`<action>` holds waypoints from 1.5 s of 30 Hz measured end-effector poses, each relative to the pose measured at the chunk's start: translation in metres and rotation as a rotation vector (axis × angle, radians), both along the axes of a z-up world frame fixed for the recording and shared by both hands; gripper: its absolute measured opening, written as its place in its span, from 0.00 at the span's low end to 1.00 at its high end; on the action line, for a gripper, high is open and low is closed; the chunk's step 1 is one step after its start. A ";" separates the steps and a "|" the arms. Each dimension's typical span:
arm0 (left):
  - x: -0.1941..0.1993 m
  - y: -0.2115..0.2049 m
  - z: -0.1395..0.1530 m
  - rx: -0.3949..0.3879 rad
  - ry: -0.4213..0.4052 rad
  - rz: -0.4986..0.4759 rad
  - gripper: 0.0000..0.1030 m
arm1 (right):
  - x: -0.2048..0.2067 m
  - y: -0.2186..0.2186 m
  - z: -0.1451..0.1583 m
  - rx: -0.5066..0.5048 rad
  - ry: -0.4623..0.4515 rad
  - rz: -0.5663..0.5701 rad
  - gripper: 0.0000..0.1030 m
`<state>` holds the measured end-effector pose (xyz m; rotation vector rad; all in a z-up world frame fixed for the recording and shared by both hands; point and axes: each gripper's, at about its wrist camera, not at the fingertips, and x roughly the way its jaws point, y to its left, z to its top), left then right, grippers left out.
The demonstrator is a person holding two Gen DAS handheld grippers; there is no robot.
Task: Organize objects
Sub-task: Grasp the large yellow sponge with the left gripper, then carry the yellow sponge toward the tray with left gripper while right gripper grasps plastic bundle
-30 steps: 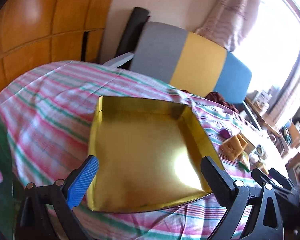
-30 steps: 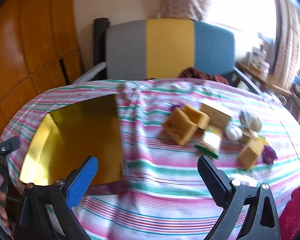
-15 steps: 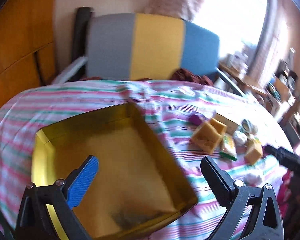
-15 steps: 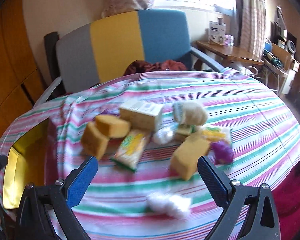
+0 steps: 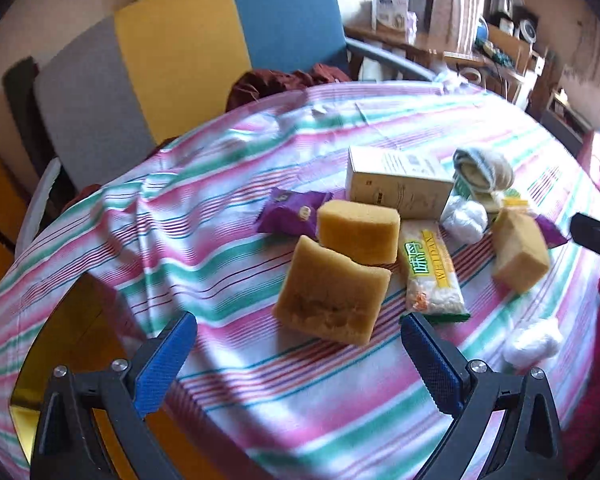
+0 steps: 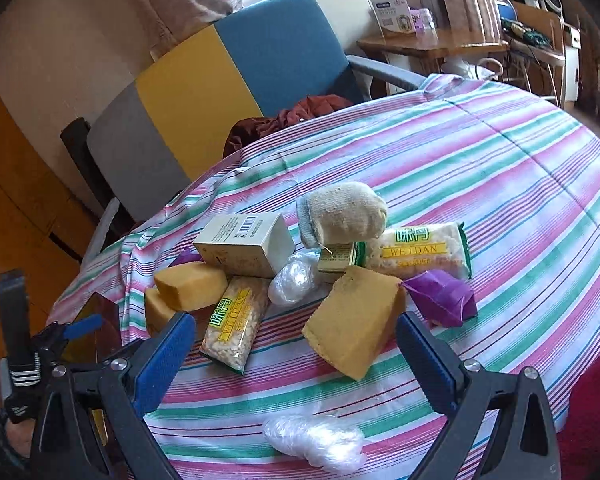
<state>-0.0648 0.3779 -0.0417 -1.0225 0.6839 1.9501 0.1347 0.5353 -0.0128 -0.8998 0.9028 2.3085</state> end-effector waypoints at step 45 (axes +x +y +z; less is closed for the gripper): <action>0.057 -0.153 0.047 0.322 -0.105 0.145 0.63 | -0.010 -0.020 -0.052 -0.145 -0.322 0.092 0.91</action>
